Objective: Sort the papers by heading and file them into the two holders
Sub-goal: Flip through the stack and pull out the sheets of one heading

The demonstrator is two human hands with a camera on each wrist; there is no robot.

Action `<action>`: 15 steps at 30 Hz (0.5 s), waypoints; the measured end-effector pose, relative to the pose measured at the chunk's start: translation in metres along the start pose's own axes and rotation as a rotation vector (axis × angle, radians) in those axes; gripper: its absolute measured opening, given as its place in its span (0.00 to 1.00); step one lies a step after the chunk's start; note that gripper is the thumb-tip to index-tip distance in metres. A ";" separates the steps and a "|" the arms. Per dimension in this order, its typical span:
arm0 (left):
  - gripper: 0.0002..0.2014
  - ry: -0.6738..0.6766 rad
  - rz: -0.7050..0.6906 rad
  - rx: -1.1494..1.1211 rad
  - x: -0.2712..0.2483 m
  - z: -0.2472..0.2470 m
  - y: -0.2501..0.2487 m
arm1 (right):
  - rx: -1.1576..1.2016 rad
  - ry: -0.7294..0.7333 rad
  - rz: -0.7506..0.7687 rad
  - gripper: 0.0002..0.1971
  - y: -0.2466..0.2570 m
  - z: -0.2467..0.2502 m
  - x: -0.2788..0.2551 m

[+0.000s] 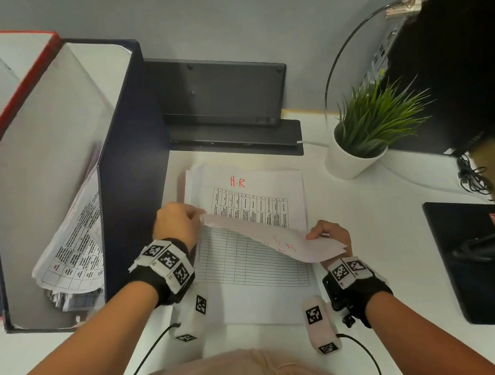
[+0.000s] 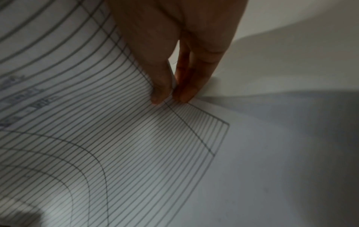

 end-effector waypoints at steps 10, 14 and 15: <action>0.07 0.026 0.293 -0.584 -0.013 -0.014 0.007 | -0.397 -0.059 0.306 0.16 0.004 0.003 -0.003; 0.15 0.107 0.383 -0.750 -0.014 -0.013 -0.003 | -0.351 -0.074 0.355 0.31 0.006 0.002 0.000; 0.16 0.124 0.382 -0.762 -0.014 -0.013 -0.005 | -0.328 -0.051 0.361 0.33 0.007 0.001 -0.002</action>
Point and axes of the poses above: each hand's wrist, its own x-axis towards the middle knuckle, its own z-axis out of the back of the hand, y = z × x, the point moved 2 cm from there along x, towards the middle knuckle, and after that the axes turned 13 degrees about -y, right-handed, at the moved point
